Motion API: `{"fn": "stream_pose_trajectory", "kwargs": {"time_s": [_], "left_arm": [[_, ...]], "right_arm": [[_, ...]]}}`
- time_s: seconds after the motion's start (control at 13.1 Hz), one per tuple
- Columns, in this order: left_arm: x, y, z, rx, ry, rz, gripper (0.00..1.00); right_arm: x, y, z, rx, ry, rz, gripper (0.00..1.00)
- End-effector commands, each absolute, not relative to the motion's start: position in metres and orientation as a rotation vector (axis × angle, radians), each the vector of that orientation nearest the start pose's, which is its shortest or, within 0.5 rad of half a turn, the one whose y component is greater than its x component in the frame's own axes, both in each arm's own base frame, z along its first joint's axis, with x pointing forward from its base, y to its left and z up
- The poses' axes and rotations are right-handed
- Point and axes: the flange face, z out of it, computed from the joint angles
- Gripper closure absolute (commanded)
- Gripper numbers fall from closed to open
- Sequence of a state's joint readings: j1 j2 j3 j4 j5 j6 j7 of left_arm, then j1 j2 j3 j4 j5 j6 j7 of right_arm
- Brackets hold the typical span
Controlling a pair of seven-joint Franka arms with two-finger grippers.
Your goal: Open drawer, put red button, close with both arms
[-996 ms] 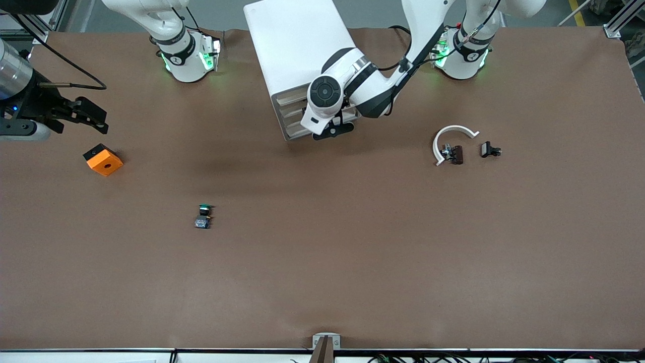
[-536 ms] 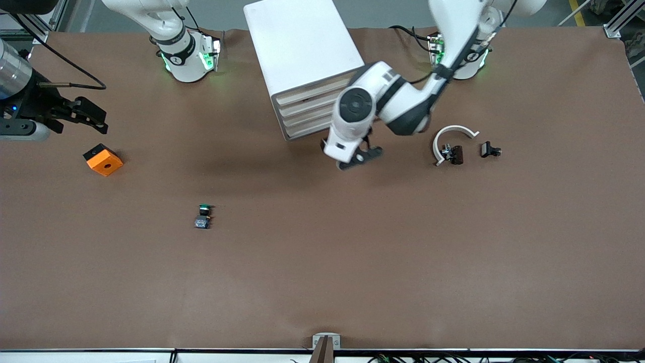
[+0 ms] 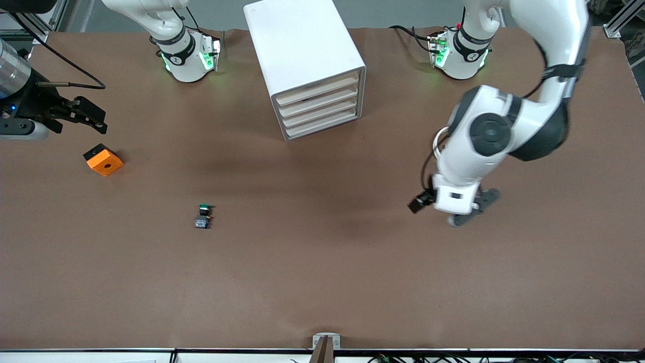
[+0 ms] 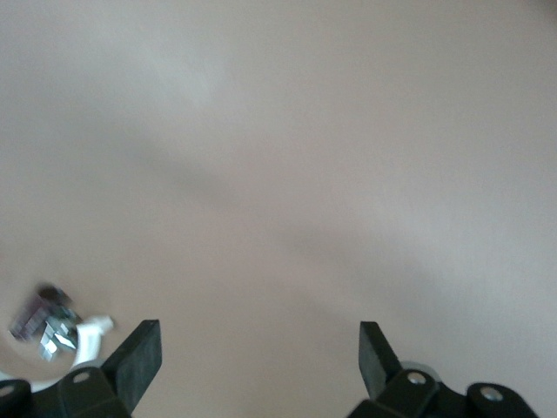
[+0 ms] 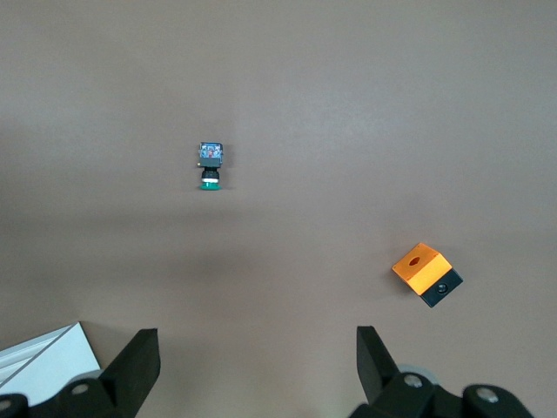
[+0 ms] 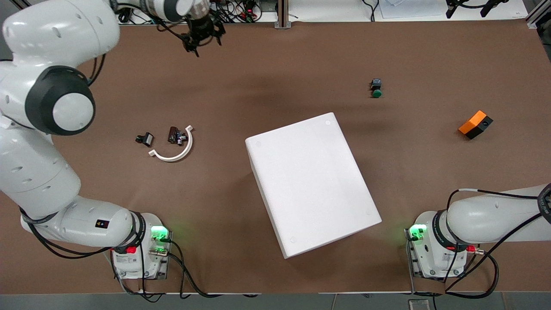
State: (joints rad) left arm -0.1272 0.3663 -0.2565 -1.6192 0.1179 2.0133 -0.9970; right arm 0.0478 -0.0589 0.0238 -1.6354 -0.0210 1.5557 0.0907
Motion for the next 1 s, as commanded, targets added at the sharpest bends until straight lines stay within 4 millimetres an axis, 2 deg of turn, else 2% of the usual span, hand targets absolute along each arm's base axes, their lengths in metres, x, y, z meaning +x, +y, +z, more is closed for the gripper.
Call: {"fn": "stream_pose_trajectory", "kwargs": {"time_s": [0.0, 0.15, 0.31, 0.54, 0.77, 0.92], "left_arm": [[0.631, -0.160, 0.465, -3.028, -0.820, -0.134, 0.00], [0.628, -0.117, 0.488, -3.023, -0.771, -0.112, 0.00], [0.621, -0.091, 0.511, -3.023, -0.719, -0.119, 0.00], [0.606, -0.068, 0.543, -3.013, -0.690, -0.123, 0.00], [0.585, -0.056, 0.570, -3.025, -0.578, -0.077, 0.00], [0.573, -0.038, 0.587, -3.027, -0.522, -0.061, 0.00]], "right_arm": [[0.533, 0.037, 0.632, -3.185, 0.016, 0.009, 0.00], [0.533, 0.037, 0.633, -3.185, 0.016, 0.007, 0.00], [0.534, 0.038, 0.631, -3.185, 0.013, 0.009, 0.00], [0.535, 0.038, 0.631, -3.183, 0.013, 0.009, 0.00], [0.535, 0.041, 0.631, -3.183, 0.003, 0.009, 0.00], [0.535, 0.041, 0.630, -3.185, 0.003, 0.011, 0.00]]}}
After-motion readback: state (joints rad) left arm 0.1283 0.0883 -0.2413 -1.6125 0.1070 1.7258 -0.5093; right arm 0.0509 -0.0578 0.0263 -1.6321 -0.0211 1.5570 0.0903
